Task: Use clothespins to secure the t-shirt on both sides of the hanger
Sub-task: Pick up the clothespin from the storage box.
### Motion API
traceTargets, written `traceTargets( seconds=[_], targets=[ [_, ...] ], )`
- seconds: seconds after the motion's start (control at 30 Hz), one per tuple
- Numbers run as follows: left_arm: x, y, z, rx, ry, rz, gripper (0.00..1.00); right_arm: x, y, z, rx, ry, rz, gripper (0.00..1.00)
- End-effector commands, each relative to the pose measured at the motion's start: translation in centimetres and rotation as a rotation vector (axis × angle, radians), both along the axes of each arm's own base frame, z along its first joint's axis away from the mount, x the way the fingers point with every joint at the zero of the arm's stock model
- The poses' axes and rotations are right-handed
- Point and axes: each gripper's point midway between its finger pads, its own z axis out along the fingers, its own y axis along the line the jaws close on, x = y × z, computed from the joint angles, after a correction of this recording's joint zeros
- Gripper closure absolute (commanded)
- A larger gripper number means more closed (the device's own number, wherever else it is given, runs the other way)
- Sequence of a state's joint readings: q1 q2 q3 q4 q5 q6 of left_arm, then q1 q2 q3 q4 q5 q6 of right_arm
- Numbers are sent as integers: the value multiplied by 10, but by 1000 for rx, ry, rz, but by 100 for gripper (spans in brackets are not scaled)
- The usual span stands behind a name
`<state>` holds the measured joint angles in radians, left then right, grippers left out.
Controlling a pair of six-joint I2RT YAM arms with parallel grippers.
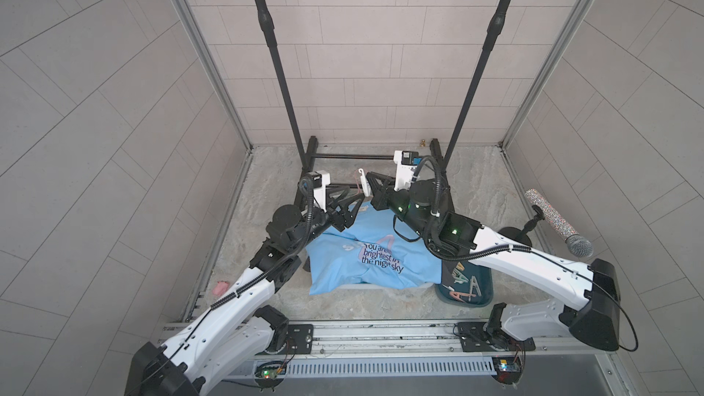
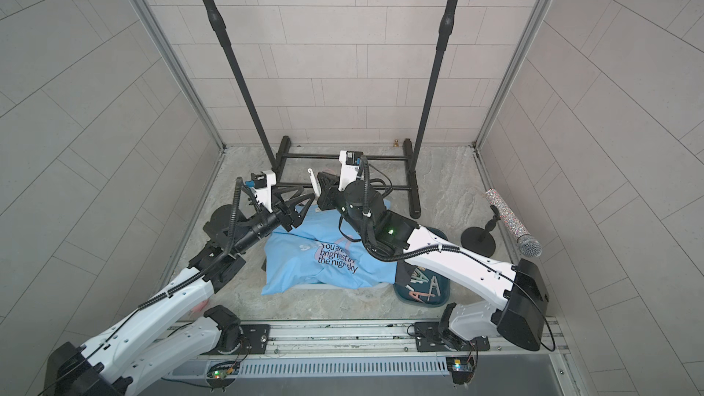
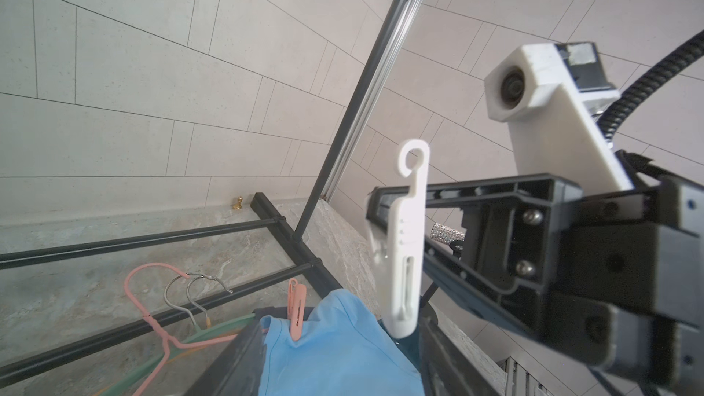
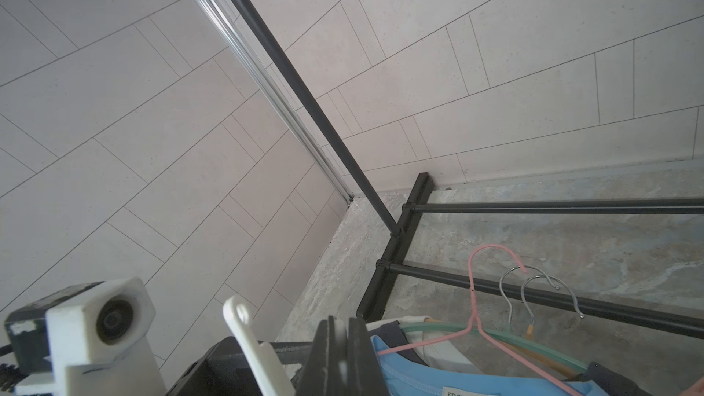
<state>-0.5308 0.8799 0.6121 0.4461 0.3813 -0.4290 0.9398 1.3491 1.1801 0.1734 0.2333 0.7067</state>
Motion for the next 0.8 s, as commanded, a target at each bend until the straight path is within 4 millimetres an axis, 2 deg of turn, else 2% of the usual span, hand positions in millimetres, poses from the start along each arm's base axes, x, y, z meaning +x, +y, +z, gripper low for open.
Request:
traceTargets(
  seconds=[0.0,0.13,0.4,0.77],
  targets=[
    [-5,-2,14,-27,-54,-18,36,0,3,15,13,-29,-17,100],
    [-1,0,11,-6,-48,3,44,-7,15,12,4,-24,11,100],
    [-3,-2,10,-6,-47,-12,49,-9,26,7,-25,-24,20,100],
    [0,4,9,9,-58,30,84,-10,18,3,-79,-14,1,98]
  ],
)
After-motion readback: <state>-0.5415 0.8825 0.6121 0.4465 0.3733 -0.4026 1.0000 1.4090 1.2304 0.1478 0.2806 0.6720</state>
